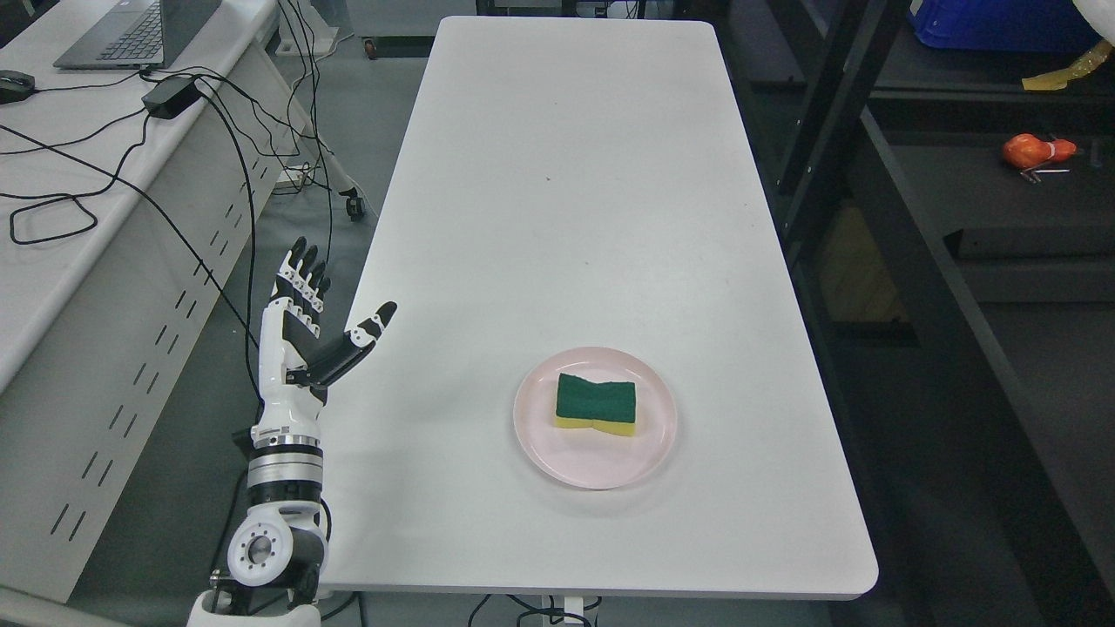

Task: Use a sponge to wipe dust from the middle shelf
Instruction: 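Reach the left hand forward toward the green-and-yellow sponge on the pink plate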

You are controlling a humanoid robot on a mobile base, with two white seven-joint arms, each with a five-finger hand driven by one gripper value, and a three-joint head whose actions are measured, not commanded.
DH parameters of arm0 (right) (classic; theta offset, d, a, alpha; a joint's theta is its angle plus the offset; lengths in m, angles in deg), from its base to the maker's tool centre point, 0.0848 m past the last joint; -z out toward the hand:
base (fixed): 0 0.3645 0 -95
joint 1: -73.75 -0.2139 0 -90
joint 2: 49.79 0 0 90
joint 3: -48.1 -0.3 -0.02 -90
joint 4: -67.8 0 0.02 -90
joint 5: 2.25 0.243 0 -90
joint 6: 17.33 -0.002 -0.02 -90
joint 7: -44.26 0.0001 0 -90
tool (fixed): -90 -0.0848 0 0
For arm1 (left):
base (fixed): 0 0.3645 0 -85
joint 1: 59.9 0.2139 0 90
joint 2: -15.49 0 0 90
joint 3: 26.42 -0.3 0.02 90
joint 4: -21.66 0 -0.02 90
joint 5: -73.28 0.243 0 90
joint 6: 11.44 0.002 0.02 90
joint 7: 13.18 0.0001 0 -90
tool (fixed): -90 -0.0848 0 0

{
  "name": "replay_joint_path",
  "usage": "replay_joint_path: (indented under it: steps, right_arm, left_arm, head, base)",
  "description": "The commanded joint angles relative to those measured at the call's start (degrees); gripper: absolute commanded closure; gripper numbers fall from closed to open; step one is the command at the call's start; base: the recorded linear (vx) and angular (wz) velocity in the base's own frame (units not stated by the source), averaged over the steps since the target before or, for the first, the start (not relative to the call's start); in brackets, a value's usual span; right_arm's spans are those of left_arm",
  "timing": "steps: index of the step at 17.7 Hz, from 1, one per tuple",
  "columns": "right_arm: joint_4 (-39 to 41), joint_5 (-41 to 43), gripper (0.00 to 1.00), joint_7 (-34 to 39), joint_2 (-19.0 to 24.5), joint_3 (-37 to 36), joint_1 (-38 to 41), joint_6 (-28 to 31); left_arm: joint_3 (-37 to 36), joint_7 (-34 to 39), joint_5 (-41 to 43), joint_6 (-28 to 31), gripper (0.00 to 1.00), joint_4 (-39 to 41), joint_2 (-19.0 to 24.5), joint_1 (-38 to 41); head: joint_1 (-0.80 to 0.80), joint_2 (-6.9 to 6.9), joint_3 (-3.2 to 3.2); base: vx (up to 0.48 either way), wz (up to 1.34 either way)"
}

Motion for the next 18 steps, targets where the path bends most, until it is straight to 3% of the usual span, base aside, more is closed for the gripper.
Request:
replay_joint_path:
  steps: [1,4,8,11,13,16,18]
  right_arm:
    - [1.0,0.0,0.0,0.0,-1.0,0.0,0.0,0.0]
    - [1.0,0.0,0.0,0.0,-1.0,0.1,0.0,0.0]
    - [1.0,0.0,0.0,0.0,-1.0,0.0,0.0,0.0]
    - [1.0,0.0,0.0,0.0,-1.0,0.0,0.0,0.0]
    - [1.0,0.0,0.0,0.0,-1.0,0.0,0.0,0.0]
    - [1.0,0.0,0.0,0.0,-1.0,0.0,0.0,0.0]
    - [1.0,0.0,0.0,0.0,-1.0,0.0,0.0,0.0]
  left_arm:
    - [-0.7,0.0,0.0,0.0,0.02,0.0,2.0,0.0]
    - [-1.1,0.0,0.0,0.0,0.02,-0.1,4.0,-0.2]
    - [-4.6,-6.4,2.5,-0.6,0.03,-0.2,14.9,-1.7]
    - [-7.4,-18.1,17.0,-1.8,0.03,-0.4,17.8,-7.6]
    - [-10.4,-26.9,30.8,-7.7,0.03,-1.9,17.5,-11.1]
    - [-17.7,-32.3,47.4,-14.1,0.03,-6.1,17.1,-16.2]
    - [-22.2,-32.4,50.6,-14.1,0.02,-6.8,15.3,-18.5]
  head:
    - [0.0,0.0,0.0]
    - [0.0,0.0,0.0]
    - [0.0,0.0,0.0]
    - [0.0,0.0,0.0]
    - [0.0,0.0,0.0]
    - [0.0,0.0,0.0]
    - [0.0,0.0,0.0]
  base:
    - [0.0,0.0]
    - [0.0,0.0]
    - [0.0,0.0]
    - [0.0,0.0]
    - [0.0,0.0]
    - [0.0,0.0]
    - [0.0,0.0]
